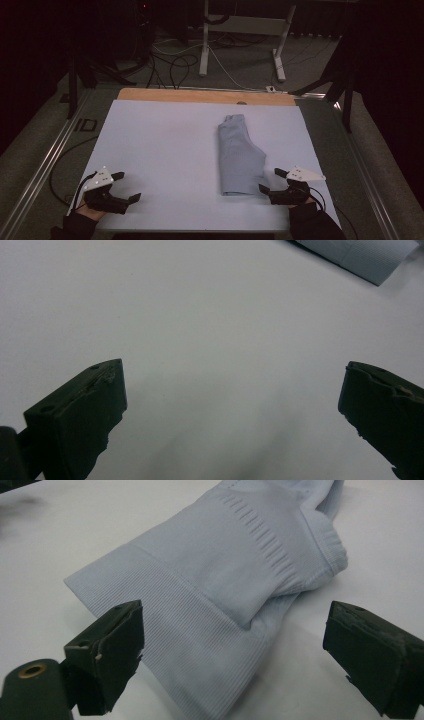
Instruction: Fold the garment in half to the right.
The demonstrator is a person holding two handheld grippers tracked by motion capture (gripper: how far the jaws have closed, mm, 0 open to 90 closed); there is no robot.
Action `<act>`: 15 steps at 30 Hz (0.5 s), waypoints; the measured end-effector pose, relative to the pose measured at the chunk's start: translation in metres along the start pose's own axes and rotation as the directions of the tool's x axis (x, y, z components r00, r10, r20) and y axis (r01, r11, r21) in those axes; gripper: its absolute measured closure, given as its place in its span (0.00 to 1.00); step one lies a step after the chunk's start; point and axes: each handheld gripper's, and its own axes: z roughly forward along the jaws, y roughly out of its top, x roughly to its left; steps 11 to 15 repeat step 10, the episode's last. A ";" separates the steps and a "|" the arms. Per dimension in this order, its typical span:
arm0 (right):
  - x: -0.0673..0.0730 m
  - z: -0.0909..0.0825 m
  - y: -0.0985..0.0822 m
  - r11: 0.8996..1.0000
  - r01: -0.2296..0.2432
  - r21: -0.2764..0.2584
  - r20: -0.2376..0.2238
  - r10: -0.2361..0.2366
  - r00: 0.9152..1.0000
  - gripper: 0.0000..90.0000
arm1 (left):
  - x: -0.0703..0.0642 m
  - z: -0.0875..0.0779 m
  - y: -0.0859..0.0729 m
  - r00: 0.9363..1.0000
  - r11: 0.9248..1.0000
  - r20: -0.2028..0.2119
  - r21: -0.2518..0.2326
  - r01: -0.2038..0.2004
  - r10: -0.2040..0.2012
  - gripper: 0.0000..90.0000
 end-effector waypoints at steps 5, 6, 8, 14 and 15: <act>0.001 0.000 -0.002 1.000 0.002 0.007 0.006 -0.002 1.000 0.11 | -0.003 -0.001 0.002 1.000 1.000 0.006 -0.021 -0.005 0.005 0.00; 0.002 0.000 -0.002 1.000 0.000 0.010 0.005 0.000 1.000 0.10 | -0.003 -0.001 0.002 1.000 1.000 0.007 -0.028 -0.009 0.010 0.00; 0.002 -0.001 -0.002 1.000 0.005 0.009 0.016 -0.005 1.000 0.10 | -0.004 -0.003 0.004 1.000 0.999 0.000 -0.040 -0.010 0.010 0.00; 0.002 -0.002 -0.001 1.000 -0.003 0.002 0.013 0.003 1.000 0.10 | -0.005 -0.003 0.005 1.000 0.999 -0.003 -0.053 -0.008 0.008 0.00; 0.002 -0.002 -0.001 1.000 -0.003 0.002 0.013 0.003 1.000 0.10 | -0.005 -0.003 0.005 1.000 0.999 -0.003 -0.053 -0.008 0.008 0.00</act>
